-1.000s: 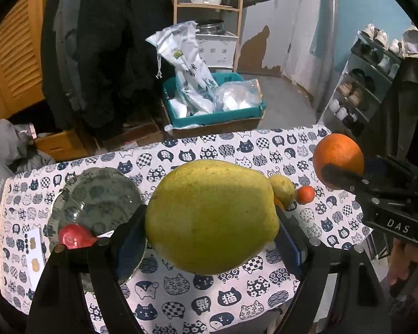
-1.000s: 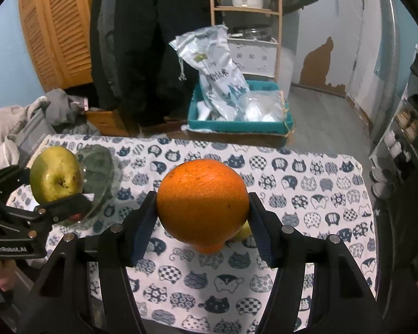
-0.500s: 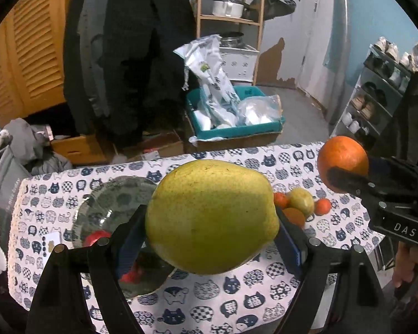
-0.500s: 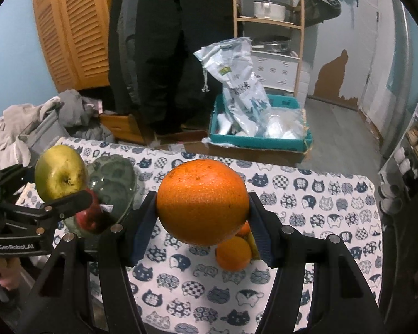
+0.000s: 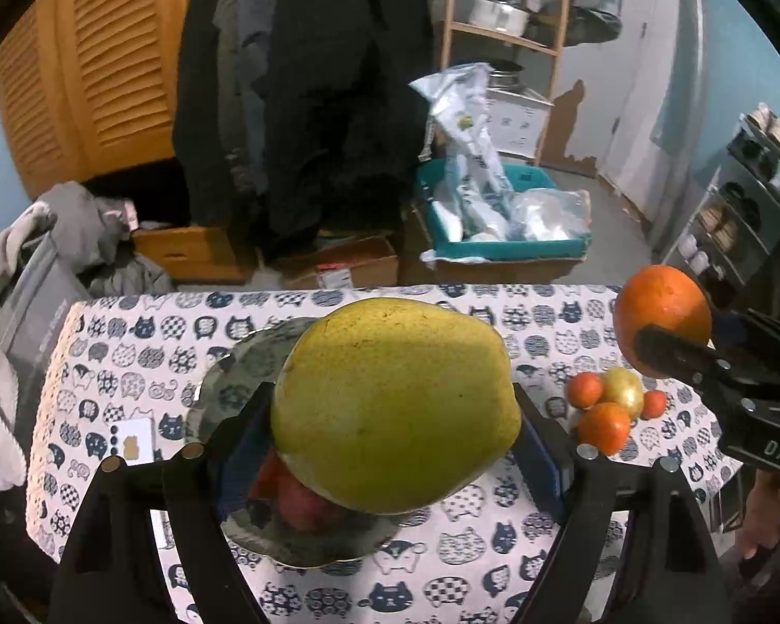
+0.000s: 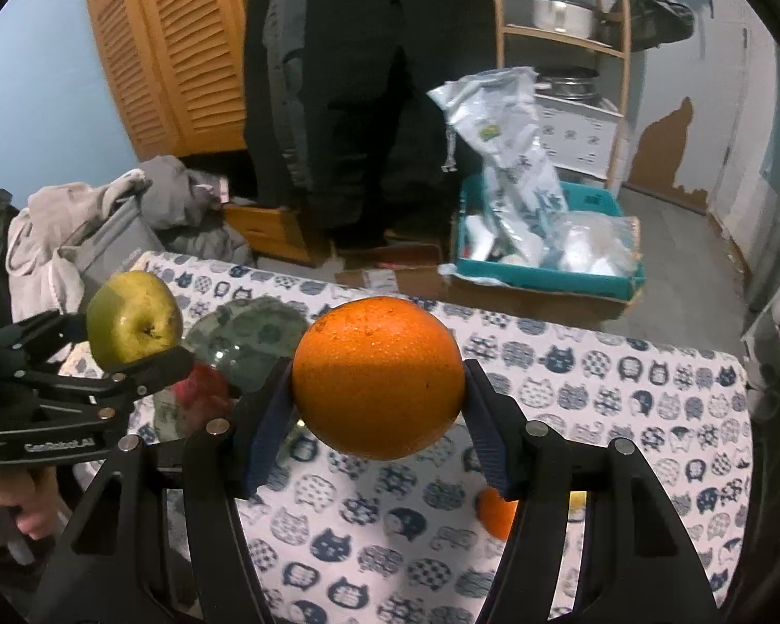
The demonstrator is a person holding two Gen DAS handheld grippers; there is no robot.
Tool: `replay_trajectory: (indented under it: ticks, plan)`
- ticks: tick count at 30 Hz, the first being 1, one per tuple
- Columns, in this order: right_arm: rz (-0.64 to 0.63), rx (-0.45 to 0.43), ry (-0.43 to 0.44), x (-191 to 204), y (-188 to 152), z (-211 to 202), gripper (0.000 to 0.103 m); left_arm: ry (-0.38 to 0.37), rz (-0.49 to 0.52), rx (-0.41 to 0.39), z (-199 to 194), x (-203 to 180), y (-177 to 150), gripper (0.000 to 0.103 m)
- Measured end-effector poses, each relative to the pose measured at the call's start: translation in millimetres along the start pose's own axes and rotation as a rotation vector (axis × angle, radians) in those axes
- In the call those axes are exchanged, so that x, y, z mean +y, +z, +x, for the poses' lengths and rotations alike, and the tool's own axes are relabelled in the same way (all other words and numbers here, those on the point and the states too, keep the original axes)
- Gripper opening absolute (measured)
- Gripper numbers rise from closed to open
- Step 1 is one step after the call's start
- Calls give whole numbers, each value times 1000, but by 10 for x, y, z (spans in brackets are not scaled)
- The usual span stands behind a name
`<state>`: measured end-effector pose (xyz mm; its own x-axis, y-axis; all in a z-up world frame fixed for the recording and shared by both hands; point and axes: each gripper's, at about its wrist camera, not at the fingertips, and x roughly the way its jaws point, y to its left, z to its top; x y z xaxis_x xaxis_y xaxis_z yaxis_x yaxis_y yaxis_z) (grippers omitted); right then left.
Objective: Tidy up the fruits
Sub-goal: 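Lift both held fruits and carry them over the green glass bowl, then lower the yellow-green fruit into the bowl and open the left tool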
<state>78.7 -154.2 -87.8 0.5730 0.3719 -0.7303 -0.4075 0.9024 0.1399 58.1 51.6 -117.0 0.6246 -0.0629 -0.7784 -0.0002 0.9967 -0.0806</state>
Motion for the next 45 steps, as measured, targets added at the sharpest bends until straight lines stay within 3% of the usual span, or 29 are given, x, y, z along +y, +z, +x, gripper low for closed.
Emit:
replay_trajectory:
  ticks: [12, 23, 40, 45]
  plan:
    - [-25, 45, 64, 425, 237, 518, 63, 33, -75, 75, 391, 575, -31, 86]
    - [-34, 138, 88, 652, 240, 1147, 63, 54, -120, 178, 889, 839, -189, 86]
    - [-21, 222, 96, 730, 134, 1531, 63, 34, -127, 306, 1288, 885, -400, 86]
    - [-15, 227, 94, 713, 125, 1557, 63, 69, -76, 294, 1331, 814, -372, 86]
